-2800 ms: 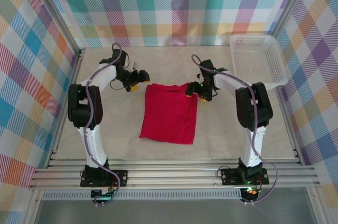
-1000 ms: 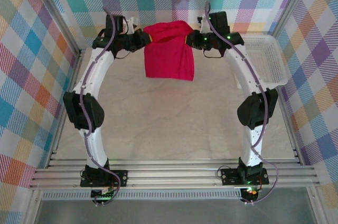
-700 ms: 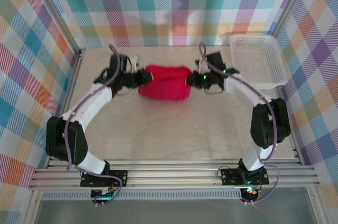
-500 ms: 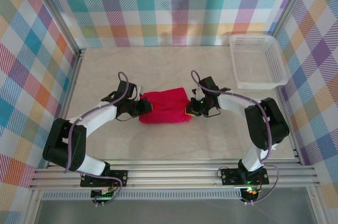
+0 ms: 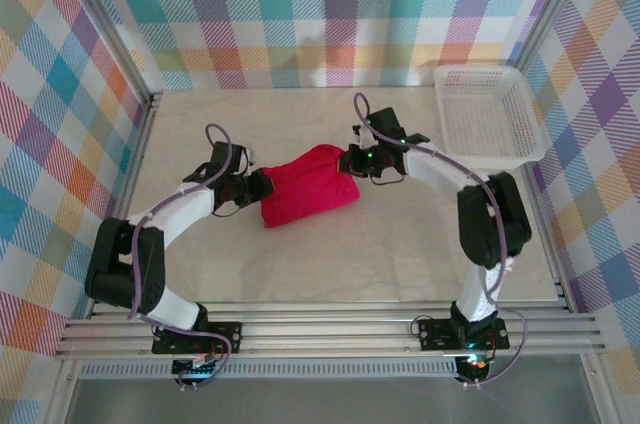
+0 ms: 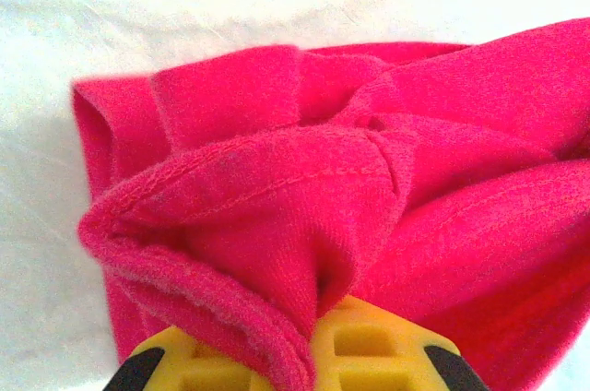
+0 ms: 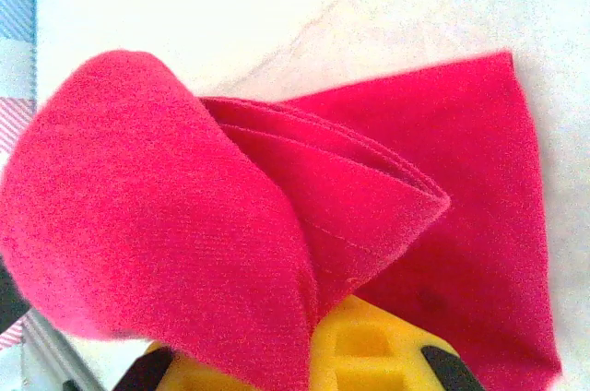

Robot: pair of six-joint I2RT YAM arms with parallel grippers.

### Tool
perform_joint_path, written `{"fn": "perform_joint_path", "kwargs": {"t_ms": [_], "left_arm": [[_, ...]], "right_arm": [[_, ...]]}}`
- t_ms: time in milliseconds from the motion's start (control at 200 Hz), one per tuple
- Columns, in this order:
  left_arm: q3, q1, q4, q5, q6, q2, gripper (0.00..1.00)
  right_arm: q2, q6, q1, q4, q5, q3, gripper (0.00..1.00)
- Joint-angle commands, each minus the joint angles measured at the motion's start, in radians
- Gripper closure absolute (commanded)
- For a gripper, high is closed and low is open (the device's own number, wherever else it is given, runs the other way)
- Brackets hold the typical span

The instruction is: Fold the inside-out t-shirt

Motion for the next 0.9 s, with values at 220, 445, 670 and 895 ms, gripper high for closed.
{"fn": "perform_joint_path", "kwargs": {"t_ms": [220,445,670,895], "left_arm": [[0.058,0.025,-0.031,-0.065,0.019,0.228,1.0],[0.263,0.012,-0.345,-0.194,0.119,0.065,0.56],[0.384,-0.123,-0.457,-0.277,0.095,-0.035,0.21],[0.331,-0.296,-0.135,-0.063,-0.123,0.115,0.06]], "right_arm": [[0.266,-0.004,-0.017,-0.164,0.077,0.139,0.96],[0.108,-0.025,-0.017,-0.247,0.094,0.159,0.62],[-0.049,-0.007,-0.022,-0.329,0.186,0.106,0.54],[-0.176,0.069,-0.098,-0.253,0.196,-0.07,0.56]]}}
